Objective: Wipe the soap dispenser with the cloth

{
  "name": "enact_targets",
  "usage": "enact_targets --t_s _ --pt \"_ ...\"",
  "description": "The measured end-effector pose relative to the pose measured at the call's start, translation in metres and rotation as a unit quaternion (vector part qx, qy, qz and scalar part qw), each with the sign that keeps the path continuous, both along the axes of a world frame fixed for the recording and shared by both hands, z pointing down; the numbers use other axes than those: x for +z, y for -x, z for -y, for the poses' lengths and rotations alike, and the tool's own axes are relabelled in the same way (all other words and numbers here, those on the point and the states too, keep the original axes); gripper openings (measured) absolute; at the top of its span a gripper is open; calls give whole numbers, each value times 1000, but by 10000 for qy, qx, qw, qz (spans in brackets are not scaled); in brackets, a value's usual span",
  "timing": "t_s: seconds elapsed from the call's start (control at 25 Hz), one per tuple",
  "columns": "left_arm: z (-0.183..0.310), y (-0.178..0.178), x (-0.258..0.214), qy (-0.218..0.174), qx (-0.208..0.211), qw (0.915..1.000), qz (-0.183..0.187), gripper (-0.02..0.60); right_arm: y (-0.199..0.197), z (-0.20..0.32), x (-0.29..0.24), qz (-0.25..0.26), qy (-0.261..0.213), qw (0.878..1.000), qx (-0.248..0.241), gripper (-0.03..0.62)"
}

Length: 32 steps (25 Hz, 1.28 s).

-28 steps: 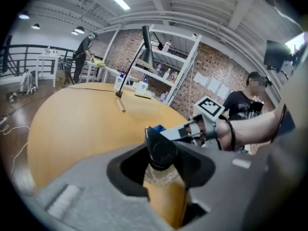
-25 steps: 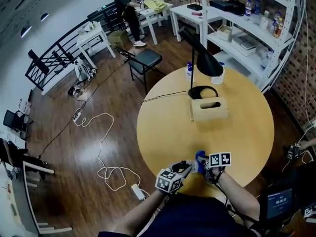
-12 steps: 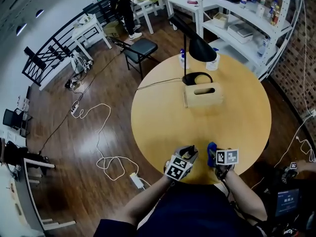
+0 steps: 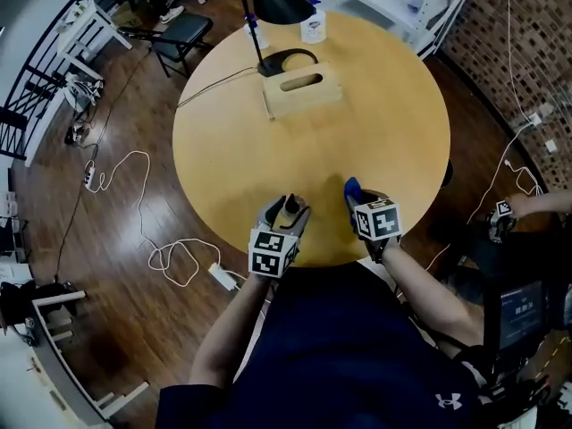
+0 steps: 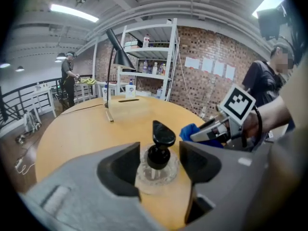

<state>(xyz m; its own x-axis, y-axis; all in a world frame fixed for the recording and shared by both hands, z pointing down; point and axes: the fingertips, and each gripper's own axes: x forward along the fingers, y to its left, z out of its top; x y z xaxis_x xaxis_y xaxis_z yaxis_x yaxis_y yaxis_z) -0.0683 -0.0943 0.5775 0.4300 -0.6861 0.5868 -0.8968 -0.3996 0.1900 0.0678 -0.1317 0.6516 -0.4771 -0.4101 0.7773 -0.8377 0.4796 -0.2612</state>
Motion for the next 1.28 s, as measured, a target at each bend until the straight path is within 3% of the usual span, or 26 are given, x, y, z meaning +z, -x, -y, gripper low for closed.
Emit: enact_targets --t_s 0.24,0.32,0.44,0.6,0.72,0.88,1.04,1.16,1.28 --pt "-22 35 -5 65 -1077 9941 -91 265 -4 1 14 -425 -147 9989 -113 89" --pt "-34 43 -6 73 -1371 9904 -167 263 -6 -4 27 -512 13 9984 -229 95" --pt "-54 46 -13 87 -1611 9866 -225 244 -3 -19 43 -333 407 9977 -437 165" --pt "-84 44 -24 157 -1775 9837 -254 223 -13 -30 19 1 92 9998 -189 227" --pt "-94 43 -26 146 -1789 9835 -212 194 -32 -32 -10 394 -323 9983 298 212" --pt "-102 38 -28 36 -1696 9849 -333 178 -62 -47 -41 843 -766 9901 823 82" --pt "-133 32 -38 -315 -1417 9878 -559 166 -83 -96 -55 1044 -844 9829 1259 63" --pt "-164 25 -47 -534 -1052 9906 -692 161 -75 -142 -71 1271 -864 9775 1444 48" --pt "-200 16 -55 -715 -679 9919 -800 155 -46 -191 -92 1561 -868 9756 1277 22"
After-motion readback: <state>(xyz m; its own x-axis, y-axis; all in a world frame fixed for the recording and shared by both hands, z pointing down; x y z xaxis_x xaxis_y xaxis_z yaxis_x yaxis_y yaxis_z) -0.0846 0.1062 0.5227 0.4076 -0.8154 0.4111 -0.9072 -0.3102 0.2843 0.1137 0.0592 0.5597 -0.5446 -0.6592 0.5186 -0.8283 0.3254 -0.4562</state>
